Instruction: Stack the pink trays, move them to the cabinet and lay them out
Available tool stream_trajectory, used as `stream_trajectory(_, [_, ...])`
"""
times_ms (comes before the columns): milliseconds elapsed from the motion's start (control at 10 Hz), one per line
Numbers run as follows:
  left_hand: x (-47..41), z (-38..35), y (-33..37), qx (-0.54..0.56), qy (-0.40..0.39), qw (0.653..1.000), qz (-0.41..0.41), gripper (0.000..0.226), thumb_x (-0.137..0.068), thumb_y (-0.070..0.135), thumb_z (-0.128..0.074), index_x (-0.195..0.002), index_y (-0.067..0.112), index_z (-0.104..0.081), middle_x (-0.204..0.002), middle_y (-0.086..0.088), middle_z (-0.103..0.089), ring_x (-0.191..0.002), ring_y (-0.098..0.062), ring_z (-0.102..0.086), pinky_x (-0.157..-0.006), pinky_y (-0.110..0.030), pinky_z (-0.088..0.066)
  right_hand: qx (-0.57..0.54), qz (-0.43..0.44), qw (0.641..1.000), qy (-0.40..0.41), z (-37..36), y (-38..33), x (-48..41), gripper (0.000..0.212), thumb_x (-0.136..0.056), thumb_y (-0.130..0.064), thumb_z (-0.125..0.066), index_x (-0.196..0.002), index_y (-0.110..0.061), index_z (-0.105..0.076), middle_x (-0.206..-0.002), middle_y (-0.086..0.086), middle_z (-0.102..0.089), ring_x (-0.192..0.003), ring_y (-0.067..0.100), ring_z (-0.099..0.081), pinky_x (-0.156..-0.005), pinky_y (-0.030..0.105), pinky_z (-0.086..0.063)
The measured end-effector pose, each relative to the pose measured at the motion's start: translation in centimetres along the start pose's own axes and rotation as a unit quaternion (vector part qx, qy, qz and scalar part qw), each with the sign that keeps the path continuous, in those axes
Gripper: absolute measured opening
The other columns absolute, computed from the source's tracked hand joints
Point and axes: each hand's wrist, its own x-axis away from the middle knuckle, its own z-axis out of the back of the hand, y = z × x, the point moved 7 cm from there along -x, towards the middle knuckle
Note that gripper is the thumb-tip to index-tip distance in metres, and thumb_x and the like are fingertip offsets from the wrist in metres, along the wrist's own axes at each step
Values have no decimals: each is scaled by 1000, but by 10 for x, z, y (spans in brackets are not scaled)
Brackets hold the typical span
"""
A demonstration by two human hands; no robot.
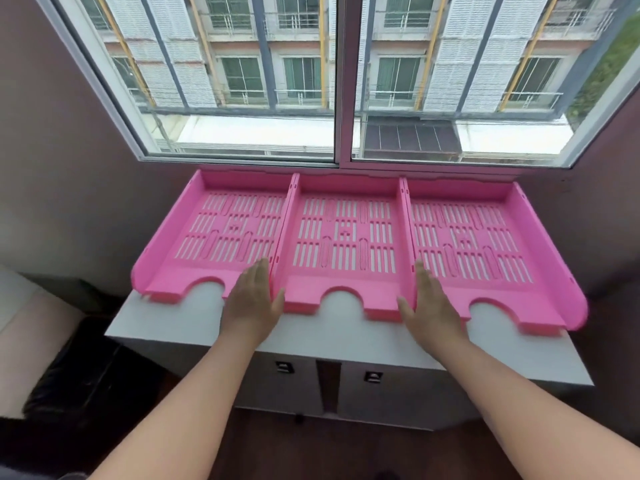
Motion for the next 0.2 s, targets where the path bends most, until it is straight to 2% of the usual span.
stream_trajectory(100, [24, -6, -23, -73, 34, 996, -35, 69, -88, 38, -67, -143, 5, -40, -140, -18, -52, -131, -38, -47, -107, -52, -46, 43, -13, 999, 14, -10, -3, 23, 74, -97, -39, -48, -156, -31, -4, -165, 9, -8, -149, 33, -21, -114, 51, -35])
stream_trajectory(200, [51, -15, -43, -122, 49, 987, -90, 61, -83, 45, -63, -136, 18, -50, -133, -16, -54, -122, -40, -47, -92, -55, -53, 93, -26, 995, 28, -30, -1, 56, 68, -97, -45, -46, -155, -35, -11, -165, 12, -1, -152, 32, -4, -121, 48, -19])
